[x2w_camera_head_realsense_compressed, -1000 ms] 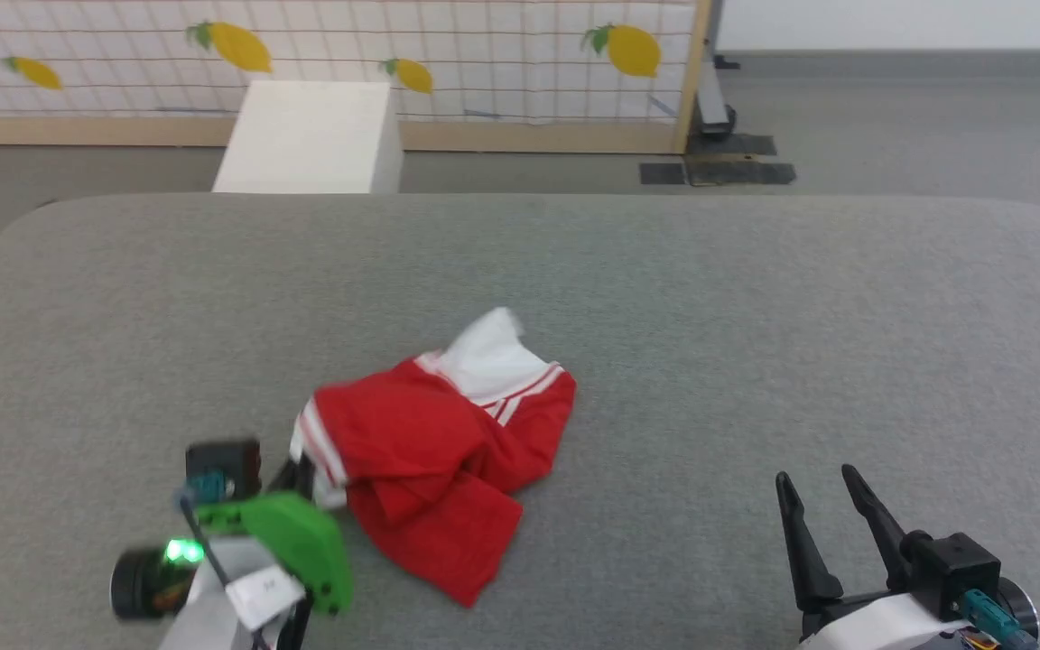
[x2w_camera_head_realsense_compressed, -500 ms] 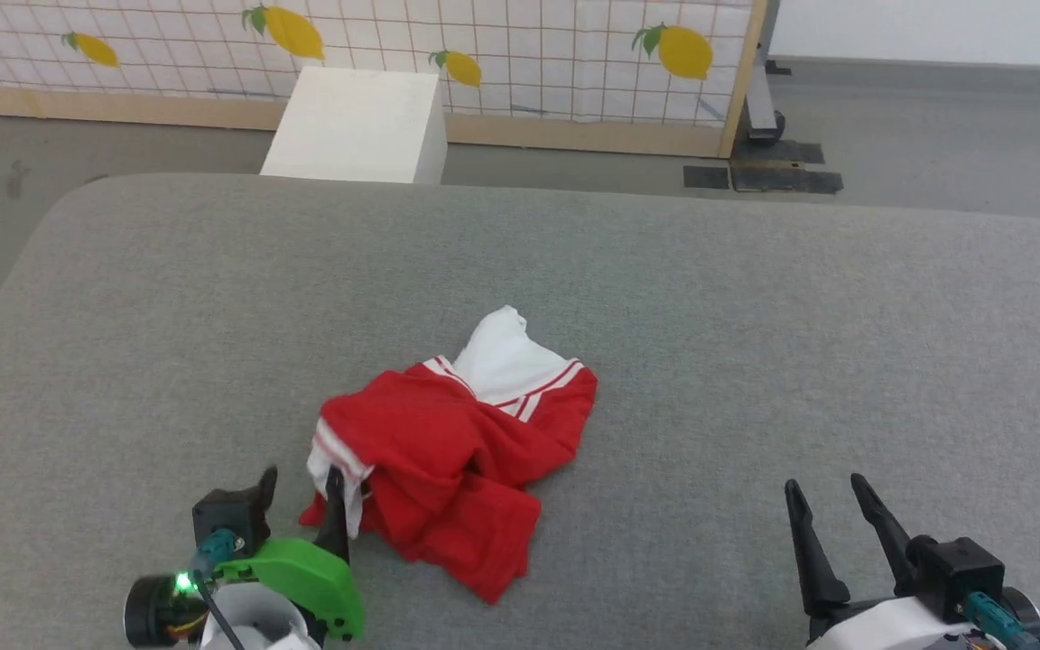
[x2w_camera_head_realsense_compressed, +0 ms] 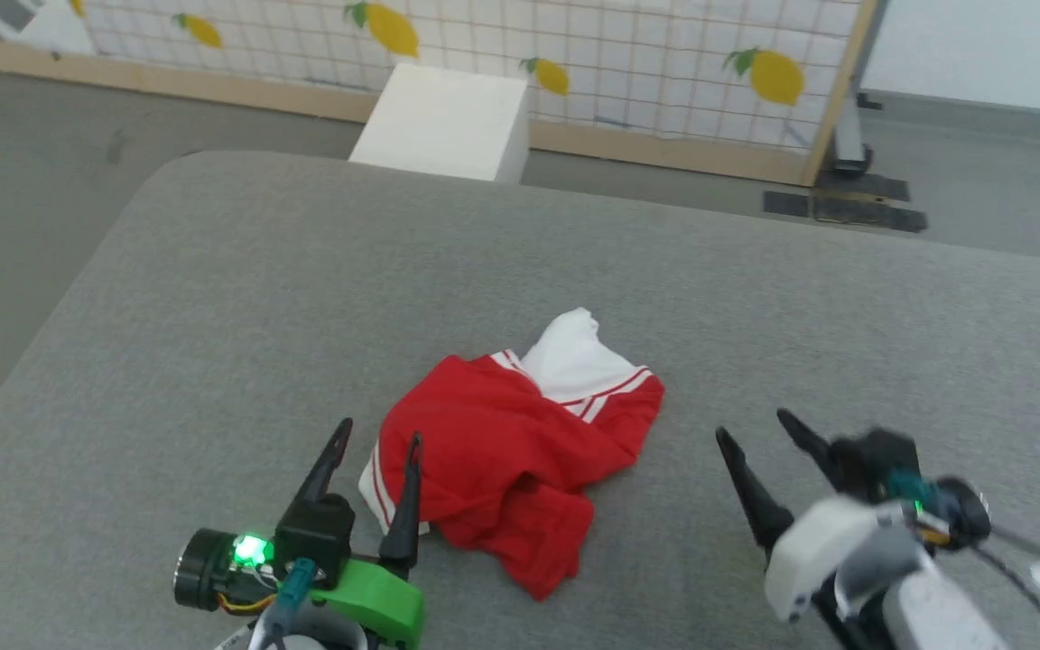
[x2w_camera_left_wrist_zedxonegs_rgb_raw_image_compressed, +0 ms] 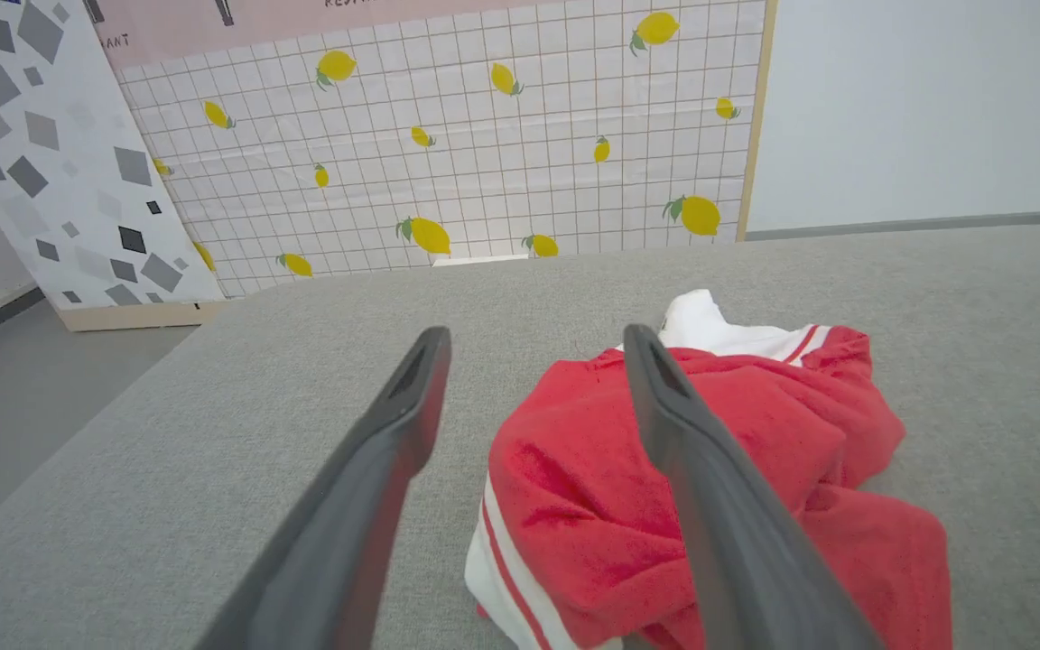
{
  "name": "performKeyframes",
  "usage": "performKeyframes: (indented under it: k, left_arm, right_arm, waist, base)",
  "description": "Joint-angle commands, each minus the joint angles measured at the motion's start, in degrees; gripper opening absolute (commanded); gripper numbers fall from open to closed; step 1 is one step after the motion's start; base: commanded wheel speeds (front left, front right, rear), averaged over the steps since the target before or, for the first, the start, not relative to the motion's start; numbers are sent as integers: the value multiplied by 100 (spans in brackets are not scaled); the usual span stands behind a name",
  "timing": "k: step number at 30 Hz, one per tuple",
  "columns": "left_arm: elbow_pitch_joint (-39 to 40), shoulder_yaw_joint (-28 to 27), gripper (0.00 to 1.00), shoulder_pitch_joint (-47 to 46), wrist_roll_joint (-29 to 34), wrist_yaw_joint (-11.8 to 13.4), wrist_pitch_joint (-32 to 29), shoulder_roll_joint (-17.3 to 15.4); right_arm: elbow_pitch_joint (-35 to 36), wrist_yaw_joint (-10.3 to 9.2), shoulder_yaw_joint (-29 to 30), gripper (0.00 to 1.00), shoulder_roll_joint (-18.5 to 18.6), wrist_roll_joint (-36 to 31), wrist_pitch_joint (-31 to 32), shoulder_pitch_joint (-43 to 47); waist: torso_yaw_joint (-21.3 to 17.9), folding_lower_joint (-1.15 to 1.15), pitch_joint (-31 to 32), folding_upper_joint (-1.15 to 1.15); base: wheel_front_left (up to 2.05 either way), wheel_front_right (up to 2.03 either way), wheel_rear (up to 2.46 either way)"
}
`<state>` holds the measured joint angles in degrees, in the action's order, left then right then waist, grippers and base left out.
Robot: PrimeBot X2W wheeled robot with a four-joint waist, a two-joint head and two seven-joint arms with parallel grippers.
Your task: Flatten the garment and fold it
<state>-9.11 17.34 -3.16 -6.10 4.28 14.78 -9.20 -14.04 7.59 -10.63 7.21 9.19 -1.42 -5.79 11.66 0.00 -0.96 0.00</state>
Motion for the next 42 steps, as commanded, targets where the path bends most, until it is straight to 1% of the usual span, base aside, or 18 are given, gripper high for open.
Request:
performKeyframes:
  k: [1,5,10,14,16,19,20,21,22,23,26,29,35,37,40,41,42]
  left_arm:
    - [11,25,100,68,83,-17,20,51]
    - [44,86,100,62,150,-70,21,185]
    - [52,136,100,-23,169,-145,21,340]
    - [54,157,100,-109,168,-175,21,437]
    - [50,165,100,-143,168,-188,21,472]
    - [45,144,100,-190,159,-183,21,513]
    - [38,134,100,-202,156,-180,21,525]
    - [11,110,100,-219,151,-179,21,549]
    - [-3,98,100,-227,152,-178,21,556]
    - [-13,86,100,-233,152,-176,21,561]
    - [-79,29,100,-229,149,-176,21,573]
    - [-122,-25,100,-214,156,-204,21,576]
    - [-132,-160,100,-120,169,-239,21,574]
    - [-129,-195,100,-64,182,-250,21,569]
    - [-115,-244,100,24,202,-260,21,563]
    - [-85,-326,100,132,197,-268,21,563]
    - [-82,-341,100,147,197,-274,21,563]
  right_arm:
    - [-93,-10,-123,100,151,145,336,-336]
    - [-466,-10,-483,100,455,601,1497,-1151]
    - [-1110,-10,-795,100,730,1065,2599,-2109]
    - [-1769,-10,-911,100,832,1061,3108,-2672]
    - [-2083,-10,-947,100,824,1072,3295,-2870]
    - [-2414,-10,-1129,100,802,1113,3433,-3054]
    - [-2512,-10,-1228,100,799,1126,3455,-3090]
    - [-2723,-10,-1488,100,820,1171,3467,-3120]
    - [-2791,-10,-1566,60,829,1197,3453,-3122]
    - [-2826,-10,-1630,0,839,1214,3413,-3126]
    - [-2932,-10,-1791,0,887,1276,3217,-3150]
    - [-2980,-10,-1802,0,928,1334,2954,-3207]
    - [-2827,-10,-1481,0,1152,1425,2413,-3112]
    - [-2685,-10,-1305,0,1283,1428,2343,-2951]
    - [-2392,-10,-878,0,1526,1400,2385,-2557]
    - [-1910,-10,-165,0,1772,1150,2765,-1805]
    - [-1788,-10,22,0,1798,1081,2885,-1605]
  waist:
    - [332,0,-200,0]
    - [654,0,-444,0]
    - [1047,0,-763,0]
    - [1286,0,-947,0]
    - [1378,0,-1014,0]
    - [1458,0,-1084,0]
    - [1474,0,-1096,0]
    - [1482,0,-1110,0]
    - [1469,0,-1107,0]
    - [1452,0,-1098,0]
    - [1331,0,-1018,0]
    - [1165,0,-903,0]
    - [719,0,-514,0]
    - [551,0,-382,0]
    - [281,0,-196,0]
    - [-61,0,-47,0]
    - [-129,0,-32,0]
  base:
    - [0,0,0]
    - [0,0,0]
    - [0,0,0]
    - [0,0,0]
    - [0,0,0]
    - [0,0,0]
    - [0,0,0]
    - [0,0,0]
    - [0,0,0]
    - [0,0,0]
    - [0,0,0]
    - [0,0,0]
    - [0,0,0]
    - [0,0,0]
    - [0,0,0]
    - [0,0,0]
    - [0,0,0]
